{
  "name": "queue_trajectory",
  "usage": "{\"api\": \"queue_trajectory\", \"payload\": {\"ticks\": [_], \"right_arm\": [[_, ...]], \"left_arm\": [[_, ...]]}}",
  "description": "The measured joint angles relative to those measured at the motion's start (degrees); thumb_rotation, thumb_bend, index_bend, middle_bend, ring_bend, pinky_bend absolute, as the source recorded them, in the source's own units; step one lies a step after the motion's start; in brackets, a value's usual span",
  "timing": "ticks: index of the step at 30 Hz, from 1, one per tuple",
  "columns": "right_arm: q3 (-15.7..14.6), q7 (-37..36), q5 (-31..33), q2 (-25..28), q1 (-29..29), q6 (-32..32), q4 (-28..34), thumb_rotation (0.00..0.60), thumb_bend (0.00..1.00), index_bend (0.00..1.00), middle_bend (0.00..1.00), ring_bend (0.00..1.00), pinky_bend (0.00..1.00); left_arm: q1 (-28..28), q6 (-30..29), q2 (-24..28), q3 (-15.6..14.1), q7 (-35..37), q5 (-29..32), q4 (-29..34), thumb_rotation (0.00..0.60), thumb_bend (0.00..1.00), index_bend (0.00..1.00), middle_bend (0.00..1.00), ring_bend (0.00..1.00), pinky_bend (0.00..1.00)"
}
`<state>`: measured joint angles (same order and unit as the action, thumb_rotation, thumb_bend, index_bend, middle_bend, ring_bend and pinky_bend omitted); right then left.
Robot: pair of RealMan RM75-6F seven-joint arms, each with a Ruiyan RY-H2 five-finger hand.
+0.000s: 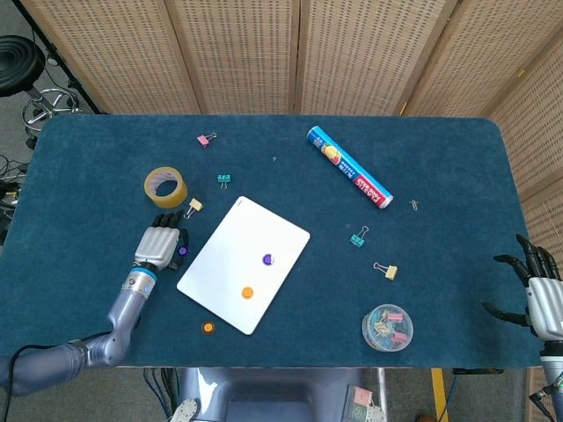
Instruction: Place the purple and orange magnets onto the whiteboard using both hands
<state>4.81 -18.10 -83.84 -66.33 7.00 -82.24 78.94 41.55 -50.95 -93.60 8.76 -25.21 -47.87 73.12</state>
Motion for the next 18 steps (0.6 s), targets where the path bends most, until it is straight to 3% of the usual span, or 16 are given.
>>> {"api": "queue_trajectory", "payload": {"ticks": [18], "right_arm": [[0.3,-0.1,0.0,0.0,-0.2,0.3,0.0,0.6,0.0,0.27,0.0,0.0,0.0]], "left_arm": [[-0.2,0.1,0.6,0.2,0.5,0.5,0.2,0.6,0.35,0.5,0.0,0.0,0.0]]}}
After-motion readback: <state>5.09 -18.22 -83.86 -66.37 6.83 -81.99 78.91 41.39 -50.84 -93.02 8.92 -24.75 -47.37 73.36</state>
